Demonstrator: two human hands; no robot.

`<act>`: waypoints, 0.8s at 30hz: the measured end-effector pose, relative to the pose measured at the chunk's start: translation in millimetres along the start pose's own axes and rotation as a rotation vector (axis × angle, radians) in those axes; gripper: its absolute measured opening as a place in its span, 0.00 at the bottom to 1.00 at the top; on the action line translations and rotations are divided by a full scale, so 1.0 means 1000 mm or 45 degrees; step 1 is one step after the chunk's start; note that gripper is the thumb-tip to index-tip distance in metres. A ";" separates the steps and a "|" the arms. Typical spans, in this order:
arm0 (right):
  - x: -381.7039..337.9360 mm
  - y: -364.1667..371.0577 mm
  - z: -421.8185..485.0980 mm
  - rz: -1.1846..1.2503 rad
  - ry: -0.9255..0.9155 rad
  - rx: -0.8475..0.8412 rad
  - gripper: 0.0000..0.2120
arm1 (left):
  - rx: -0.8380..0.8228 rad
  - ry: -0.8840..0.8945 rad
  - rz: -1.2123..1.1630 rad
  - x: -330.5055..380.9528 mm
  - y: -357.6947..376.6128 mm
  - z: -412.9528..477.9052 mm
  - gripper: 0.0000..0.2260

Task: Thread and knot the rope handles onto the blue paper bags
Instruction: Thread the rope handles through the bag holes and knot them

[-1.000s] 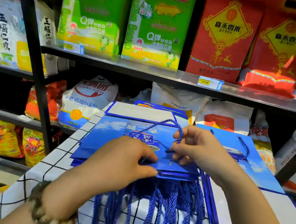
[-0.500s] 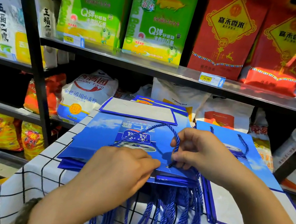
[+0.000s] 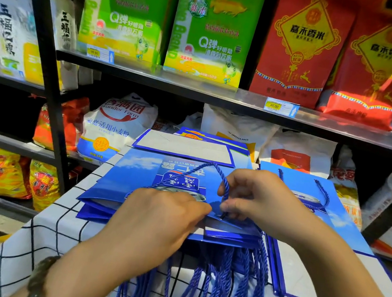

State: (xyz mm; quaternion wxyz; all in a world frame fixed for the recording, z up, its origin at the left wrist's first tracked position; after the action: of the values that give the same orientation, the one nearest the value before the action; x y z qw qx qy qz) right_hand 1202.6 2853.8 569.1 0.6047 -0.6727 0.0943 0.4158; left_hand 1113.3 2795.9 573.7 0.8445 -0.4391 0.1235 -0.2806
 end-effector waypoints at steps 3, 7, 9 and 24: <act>0.001 0.007 0.001 0.044 0.013 -0.077 0.12 | 0.017 -0.002 -0.017 0.001 -0.003 0.001 0.13; -0.005 0.003 -0.004 -0.067 -0.063 0.011 0.06 | 0.081 -0.117 -0.073 -0.011 -0.004 0.001 0.10; -0.006 0.003 -0.013 -0.106 -0.082 0.011 0.11 | 0.116 -0.225 -0.108 -0.020 -0.008 -0.001 0.04; -0.006 0.010 -0.021 -0.192 -0.098 0.146 0.24 | -0.167 -0.427 0.214 0.000 0.000 0.019 0.10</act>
State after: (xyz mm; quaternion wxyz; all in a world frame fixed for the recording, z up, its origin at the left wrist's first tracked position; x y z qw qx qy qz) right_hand 1201.6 2829.9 564.1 0.6750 -0.6257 0.0437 0.3886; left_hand 1122.1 2808.9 584.6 0.8432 -0.5220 0.0355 -0.1234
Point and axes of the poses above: each hand's wrist, its own z-axis towards the middle knuckle, its own y-axis out of the palm, x = y × z, the point moved 10 cm from there along z, towards the middle knuckle
